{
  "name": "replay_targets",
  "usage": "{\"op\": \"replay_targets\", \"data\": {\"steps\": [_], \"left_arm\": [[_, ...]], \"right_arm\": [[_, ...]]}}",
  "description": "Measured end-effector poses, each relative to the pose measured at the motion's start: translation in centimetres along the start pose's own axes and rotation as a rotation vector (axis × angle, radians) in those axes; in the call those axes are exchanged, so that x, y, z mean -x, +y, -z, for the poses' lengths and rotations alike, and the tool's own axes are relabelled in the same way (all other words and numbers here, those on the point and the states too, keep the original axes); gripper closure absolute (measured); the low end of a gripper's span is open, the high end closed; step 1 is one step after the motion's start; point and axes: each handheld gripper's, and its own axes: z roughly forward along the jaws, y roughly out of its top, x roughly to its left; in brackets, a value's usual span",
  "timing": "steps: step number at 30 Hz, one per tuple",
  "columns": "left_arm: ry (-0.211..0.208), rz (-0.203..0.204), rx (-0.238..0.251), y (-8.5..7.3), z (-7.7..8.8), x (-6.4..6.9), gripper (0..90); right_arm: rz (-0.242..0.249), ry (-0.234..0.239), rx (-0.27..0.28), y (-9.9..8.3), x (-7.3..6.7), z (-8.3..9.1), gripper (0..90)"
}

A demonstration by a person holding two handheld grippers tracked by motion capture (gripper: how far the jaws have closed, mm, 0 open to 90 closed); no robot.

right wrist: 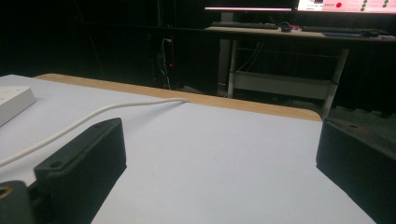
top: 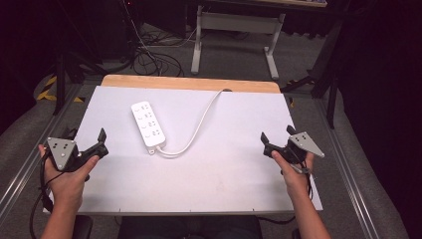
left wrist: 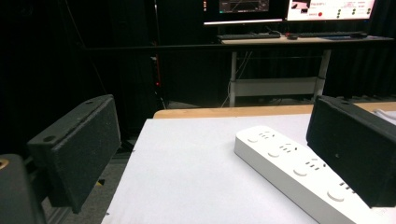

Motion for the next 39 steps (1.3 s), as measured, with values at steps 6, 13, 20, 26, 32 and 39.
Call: {"op": "replay_targets", "data": {"steps": [6, 13, 20, 26, 32, 39], "left_arm": [[-0.004, 0.004, 0.003, 0.0, 0.0, 0.1, 5.6], [-0.004, -0.009, -0.002, -0.1, 0.1, 0.1, 23.5], [-0.006, 0.007, -0.031, -0.1, 0.2, -0.2, 54.8], [-0.033, 0.036, -0.041, 0.0, 0.3, -0.7, 77.7], [-0.089, 0.079, -0.072, 0.7, 0.4, -1.2, 90.0], [-0.093, 0.094, -0.073, 2.0, -1.0, -2.3, 90.0]], "right_arm": [[-0.005, -0.004, 0.003, 0.0, 0.0, 0.1, 2.2], [-0.004, -0.002, 0.001, 0.0, 0.0, 0.0, 2.3], [-0.005, 0.000, 0.001, 0.1, 0.0, 0.1, 2.4], [-0.002, 0.004, 0.000, 0.1, 0.0, 0.0, 2.4], [0.005, 0.009, -0.003, 0.0, -0.1, -0.1, 2.5], [0.005, 0.006, 0.001, 0.1, -0.1, -0.1, 2.6]]}}
